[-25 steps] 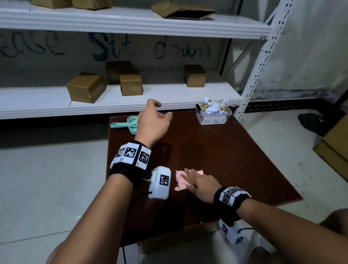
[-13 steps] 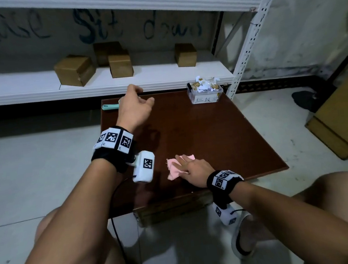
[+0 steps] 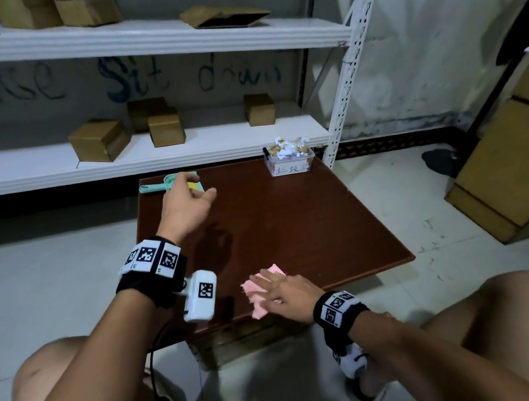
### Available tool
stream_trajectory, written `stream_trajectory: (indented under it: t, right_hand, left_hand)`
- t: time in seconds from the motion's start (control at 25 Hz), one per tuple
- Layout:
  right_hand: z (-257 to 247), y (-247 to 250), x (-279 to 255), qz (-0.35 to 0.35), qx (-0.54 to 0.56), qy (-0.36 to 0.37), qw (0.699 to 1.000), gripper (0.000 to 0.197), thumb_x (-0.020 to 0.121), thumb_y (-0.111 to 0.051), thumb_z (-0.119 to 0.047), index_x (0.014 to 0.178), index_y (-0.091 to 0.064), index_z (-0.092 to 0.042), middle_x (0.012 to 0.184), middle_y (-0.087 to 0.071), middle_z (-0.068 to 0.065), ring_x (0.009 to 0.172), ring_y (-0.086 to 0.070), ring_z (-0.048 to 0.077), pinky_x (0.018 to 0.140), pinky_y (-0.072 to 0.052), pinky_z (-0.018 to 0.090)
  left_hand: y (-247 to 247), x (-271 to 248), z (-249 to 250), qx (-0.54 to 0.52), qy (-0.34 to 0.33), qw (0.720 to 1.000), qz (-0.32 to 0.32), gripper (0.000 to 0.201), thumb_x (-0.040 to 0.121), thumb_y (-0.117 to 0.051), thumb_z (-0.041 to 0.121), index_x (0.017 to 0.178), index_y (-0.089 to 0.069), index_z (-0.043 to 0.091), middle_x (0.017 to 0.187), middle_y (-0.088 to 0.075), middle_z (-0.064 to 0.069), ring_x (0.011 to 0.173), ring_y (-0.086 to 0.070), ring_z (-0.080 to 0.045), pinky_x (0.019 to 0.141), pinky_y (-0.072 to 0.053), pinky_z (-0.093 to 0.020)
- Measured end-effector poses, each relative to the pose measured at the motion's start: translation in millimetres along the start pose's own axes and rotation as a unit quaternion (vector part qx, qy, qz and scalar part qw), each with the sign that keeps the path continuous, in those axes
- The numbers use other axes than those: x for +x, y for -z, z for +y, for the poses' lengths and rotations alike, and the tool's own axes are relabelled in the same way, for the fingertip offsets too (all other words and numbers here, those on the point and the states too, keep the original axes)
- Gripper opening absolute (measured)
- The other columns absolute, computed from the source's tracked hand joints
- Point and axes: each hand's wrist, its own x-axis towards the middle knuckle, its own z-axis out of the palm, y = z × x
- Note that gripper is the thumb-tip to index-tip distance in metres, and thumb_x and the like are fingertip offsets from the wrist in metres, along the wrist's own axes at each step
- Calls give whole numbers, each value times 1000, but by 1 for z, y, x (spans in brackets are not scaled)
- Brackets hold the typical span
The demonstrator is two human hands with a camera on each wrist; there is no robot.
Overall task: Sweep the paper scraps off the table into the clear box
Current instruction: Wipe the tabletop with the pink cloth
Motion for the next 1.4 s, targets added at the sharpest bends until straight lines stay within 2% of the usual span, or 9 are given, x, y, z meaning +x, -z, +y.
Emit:
stream_trajectory:
  t: [0.16, 0.28, 0.4, 0.56, 0.72, 0.96, 1.16, 1.28, 1.4]
  right_hand:
    - [50, 5, -10, 35, 15, -81, 996, 56, 95, -31, -64, 148, -44, -52, 169, -20, -16, 156, -22, 13, 121, -33, 44]
    - [82, 16, -25, 46, 15, -160, 986, 56, 97, -38, -61, 153, -35, -53, 170, -20, -14, 155, -26, 18, 118, -29, 40]
    - [110, 26, -35, 59, 24, -233, 970, 65, 90, -39, -64, 154, -38, -48, 169, -23, -9, 151, -35, 24, 117, -33, 39]
    - [129, 31, -38, 78, 30, -267, 960, 66, 88, -38, -66, 151, -42, -49, 168, -25, -10, 149, -40, 25, 116, -37, 39]
    - [152, 33, -45, 101, 18, -327, 940, 56, 101, -49, -49, 156, -40, -37, 169, -26, 0, 147, -40, 31, 114, -36, 40]
    - [201, 32, -77, 220, 38, -472, 853, 55, 103, -50, -42, 149, -46, -13, 139, -54, 22, 122, -57, 42, 100, -45, 44]
    - [220, 27, -88, 257, 88, -557, 784, 48, 99, -55, -40, 129, -59, -2, 118, -62, 29, 108, -61, 45, 93, -48, 47]
    - [205, 31, -78, 255, 56, -542, 799, 47, 103, -50, -35, 139, -54, -6, 129, -59, 25, 118, -58, 43, 100, -44, 46]
    - [168, 36, -51, 223, 16, -453, 863, 50, 105, -46, -36, 153, -41, -24, 140, -53, 16, 125, -55, 37, 102, -43, 43]
  left_hand:
    - [2, 13, -18, -40, 31, 998, -28, 39, 67, -68, 54, 96, -51, 33, 83, -77, 3, 88, -73, -21, 89, -57, -48]
    - [7, 13, -12, -73, 37, 996, -25, 32, 80, -73, 40, 104, -53, 30, 86, -78, 1, 88, -73, -22, 90, -57, -49]
    - [8, 14, 2, -168, 50, 984, -11, 30, 94, -66, 17, 120, -51, 11, 100, -75, -17, 85, -72, -22, 81, -57, -41]
    - [7, 13, 13, -233, 61, 971, 6, 32, 96, -62, 11, 124, -48, 6, 94, -74, -14, 79, -70, -19, 54, -50, -19]
    - [1, 13, 14, -268, 61, 961, -7, 41, 95, -66, 16, 129, -49, 1, 95, -75, -15, 90, -74, -23, 65, -58, -23]
    - [-1, 15, 18, -280, 52, 958, -16, 45, 93, -69, 17, 129, -50, -1, 100, -75, -18, 88, -74, -22, 55, -54, -19]
    - [2, 15, 26, -285, 42, 957, -22, 42, 93, -69, 16, 128, -50, 2, 100, -75, -18, 96, -75, -24, 72, -59, -30]
    - [6, 19, 28, -292, 33, 956, -25, 41, 91, -71, 17, 125, -51, 5, 99, -76, -17, 95, -75, -23, 84, -59, -39]
    - [7, 25, 29, -298, 38, 953, -25, 37, 90, -72, 19, 119, -51, 9, 96, -77, -15, 93, -76, -22, 86, -60, -42]
